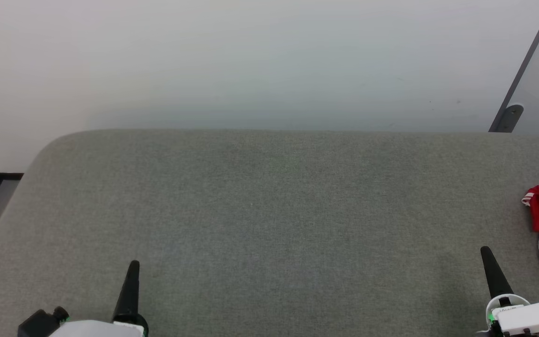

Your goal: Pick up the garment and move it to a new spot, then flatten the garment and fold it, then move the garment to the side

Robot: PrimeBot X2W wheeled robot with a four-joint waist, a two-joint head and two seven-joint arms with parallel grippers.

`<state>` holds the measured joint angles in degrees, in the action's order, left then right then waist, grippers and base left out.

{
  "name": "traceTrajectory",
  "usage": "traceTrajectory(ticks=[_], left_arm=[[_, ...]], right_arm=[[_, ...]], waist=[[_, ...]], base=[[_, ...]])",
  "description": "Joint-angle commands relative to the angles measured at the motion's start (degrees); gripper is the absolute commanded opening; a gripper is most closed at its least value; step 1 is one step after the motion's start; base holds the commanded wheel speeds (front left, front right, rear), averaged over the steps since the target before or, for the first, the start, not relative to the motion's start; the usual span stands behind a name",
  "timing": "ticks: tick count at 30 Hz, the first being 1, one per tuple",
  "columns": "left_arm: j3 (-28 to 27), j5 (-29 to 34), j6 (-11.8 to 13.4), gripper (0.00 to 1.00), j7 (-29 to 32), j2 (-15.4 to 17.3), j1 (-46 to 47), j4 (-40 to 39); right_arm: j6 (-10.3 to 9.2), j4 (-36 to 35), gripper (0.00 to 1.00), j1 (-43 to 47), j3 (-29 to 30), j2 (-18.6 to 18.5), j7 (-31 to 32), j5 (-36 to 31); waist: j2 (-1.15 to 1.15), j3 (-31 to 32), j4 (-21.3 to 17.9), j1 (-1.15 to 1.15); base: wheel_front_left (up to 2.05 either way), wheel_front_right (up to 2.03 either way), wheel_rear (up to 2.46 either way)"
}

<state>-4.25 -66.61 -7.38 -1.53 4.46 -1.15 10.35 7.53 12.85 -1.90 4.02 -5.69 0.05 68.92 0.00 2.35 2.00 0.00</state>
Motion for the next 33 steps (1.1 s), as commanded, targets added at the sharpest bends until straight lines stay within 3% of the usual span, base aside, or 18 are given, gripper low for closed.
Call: traceTrajectory(ticks=[1,33], left_arm=[[-0.26,-1.27,-0.11,0.0,0.31,0.15,1.14,-0.21],[-1.11,-18.02,-0.16,0.0,5.04,-0.64,5.49,2.41]], right_arm=[[-0.04,-0.28,0.0,-1.41,0.37,0.01,0.37,1.32],[-0.06,0.69,0.0,-3.59,1.92,1.95,4.52,16.01]], waist=[[0.0,-0.05,-0.04,0.0],[0.0,-1.54,-1.22,0.0]], base=[[0.0,0.0,0.0],[0.0,0.0,0.0]])
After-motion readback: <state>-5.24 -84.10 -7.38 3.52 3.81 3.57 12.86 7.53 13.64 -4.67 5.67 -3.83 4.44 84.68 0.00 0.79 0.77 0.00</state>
